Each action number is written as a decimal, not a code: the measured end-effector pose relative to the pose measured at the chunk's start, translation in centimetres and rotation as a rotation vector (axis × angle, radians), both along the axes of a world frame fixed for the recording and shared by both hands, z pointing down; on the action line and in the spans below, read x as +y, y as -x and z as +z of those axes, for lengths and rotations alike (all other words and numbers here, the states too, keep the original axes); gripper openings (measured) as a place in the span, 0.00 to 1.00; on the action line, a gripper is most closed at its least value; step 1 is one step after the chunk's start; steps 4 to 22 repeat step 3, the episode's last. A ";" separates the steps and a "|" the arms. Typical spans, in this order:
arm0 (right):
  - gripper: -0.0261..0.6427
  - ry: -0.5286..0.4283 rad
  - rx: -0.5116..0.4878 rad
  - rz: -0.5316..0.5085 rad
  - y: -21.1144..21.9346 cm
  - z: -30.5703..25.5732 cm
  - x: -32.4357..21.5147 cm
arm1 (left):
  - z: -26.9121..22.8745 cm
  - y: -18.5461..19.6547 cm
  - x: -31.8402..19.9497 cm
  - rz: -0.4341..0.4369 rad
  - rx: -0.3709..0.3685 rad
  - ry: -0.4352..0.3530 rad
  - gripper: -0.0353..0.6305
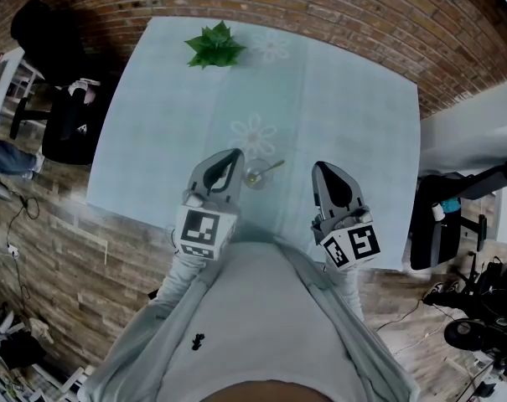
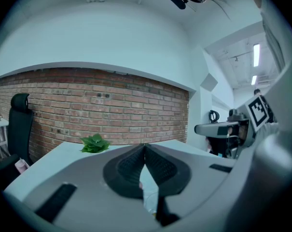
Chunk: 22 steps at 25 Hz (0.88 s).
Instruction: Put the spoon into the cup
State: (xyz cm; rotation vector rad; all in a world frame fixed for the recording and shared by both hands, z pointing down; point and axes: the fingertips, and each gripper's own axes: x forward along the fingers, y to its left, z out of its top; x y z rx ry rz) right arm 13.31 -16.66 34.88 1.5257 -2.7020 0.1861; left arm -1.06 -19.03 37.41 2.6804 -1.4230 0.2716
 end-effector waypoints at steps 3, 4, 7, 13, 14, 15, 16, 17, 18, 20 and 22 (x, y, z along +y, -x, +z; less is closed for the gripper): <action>0.06 0.001 0.001 -0.002 0.2 0.0 0.1 | 0.0 0.1 0.1 0.004 0.000 -0.002 0.08; 0.06 0.001 0.001 -0.002 0.2 0.0 0.1 | 0.0 0.1 0.1 0.004 0.000 -0.002 0.08; 0.06 0.001 0.001 -0.002 0.2 0.0 0.1 | 0.0 0.1 0.1 0.004 0.000 -0.002 0.08; 0.06 0.001 0.001 -0.002 0.2 0.0 0.1 | 0.0 0.1 0.1 0.004 0.000 -0.002 0.08; 0.06 0.001 0.001 -0.002 0.2 0.0 0.1 | 0.0 0.1 0.1 0.004 0.000 -0.002 0.08; 0.06 0.001 0.001 -0.002 0.2 0.0 0.1 | 0.0 0.1 0.1 0.004 0.000 -0.002 0.08; 0.06 0.001 0.001 -0.002 0.2 0.0 0.1 | 0.0 0.1 0.1 0.004 0.000 -0.002 0.08; 0.06 0.001 0.001 -0.002 0.2 0.0 0.1 | 0.0 0.1 0.1 0.004 0.000 -0.002 0.08; 0.06 0.001 0.001 -0.002 0.2 0.0 0.1 | 0.0 0.1 0.1 0.004 0.000 -0.002 0.08; 0.06 0.001 0.001 -0.002 0.2 0.0 0.1 | 0.0 0.1 0.1 0.004 0.000 -0.002 0.08; 0.06 0.001 0.001 -0.002 0.2 0.0 0.1 | 0.0 0.1 0.1 0.004 0.000 -0.002 0.08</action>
